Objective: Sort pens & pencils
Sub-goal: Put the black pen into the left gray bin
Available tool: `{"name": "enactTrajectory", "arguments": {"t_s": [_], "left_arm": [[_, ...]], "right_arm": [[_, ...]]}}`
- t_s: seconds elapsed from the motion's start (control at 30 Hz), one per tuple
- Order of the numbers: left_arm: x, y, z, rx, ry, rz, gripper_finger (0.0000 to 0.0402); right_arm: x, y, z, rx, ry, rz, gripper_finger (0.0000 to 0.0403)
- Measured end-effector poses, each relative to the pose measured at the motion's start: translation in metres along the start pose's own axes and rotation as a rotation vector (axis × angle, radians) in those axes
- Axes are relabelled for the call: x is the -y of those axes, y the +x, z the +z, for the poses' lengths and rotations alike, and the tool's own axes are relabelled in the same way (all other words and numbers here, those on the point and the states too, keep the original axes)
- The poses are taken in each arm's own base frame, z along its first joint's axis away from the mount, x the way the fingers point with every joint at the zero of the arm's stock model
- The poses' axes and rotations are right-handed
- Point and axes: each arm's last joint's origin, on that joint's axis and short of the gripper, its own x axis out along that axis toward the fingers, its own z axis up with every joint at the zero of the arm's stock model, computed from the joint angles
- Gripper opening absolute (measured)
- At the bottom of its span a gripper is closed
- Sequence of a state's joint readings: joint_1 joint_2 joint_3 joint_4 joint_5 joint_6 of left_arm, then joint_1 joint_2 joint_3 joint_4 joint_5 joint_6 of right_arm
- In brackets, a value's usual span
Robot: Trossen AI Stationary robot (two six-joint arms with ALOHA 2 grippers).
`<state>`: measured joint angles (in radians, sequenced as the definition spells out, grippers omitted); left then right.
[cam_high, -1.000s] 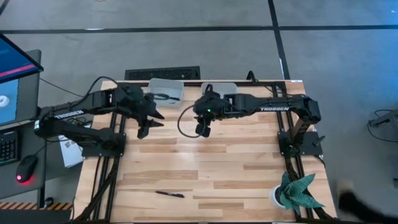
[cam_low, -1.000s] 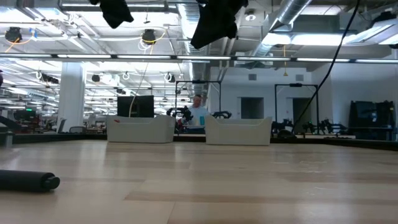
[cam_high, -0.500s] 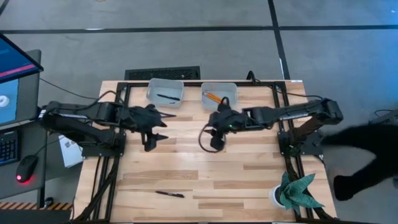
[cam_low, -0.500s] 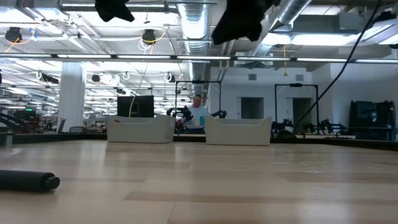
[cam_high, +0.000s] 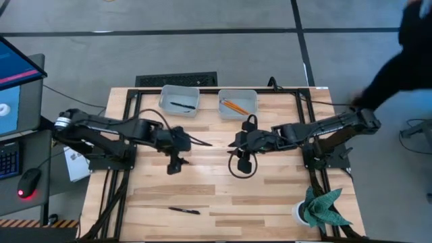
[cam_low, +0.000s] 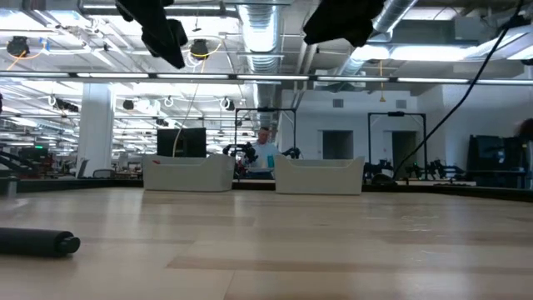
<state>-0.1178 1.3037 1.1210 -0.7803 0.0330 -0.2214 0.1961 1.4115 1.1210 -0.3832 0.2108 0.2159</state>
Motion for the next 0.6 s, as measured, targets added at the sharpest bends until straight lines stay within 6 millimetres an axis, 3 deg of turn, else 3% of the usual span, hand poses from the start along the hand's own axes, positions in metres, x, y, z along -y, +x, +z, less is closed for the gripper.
{"name": "enactTrajectory", "arguments": {"t_s": [0.37,0.6], "left_arm": [[0.038,0.041,-0.010,-0.196,0.064,-0.211,0.0240],[0.057,0.046,-0.018,-0.237,0.052,-0.236,0.0240]], "right_arm": [[0.002,0.000,-0.003,-0.036,0.014,-0.011,0.0134],[0.007,0.001,-0.003,-0.043,0.016,-0.025,0.0134]]}}
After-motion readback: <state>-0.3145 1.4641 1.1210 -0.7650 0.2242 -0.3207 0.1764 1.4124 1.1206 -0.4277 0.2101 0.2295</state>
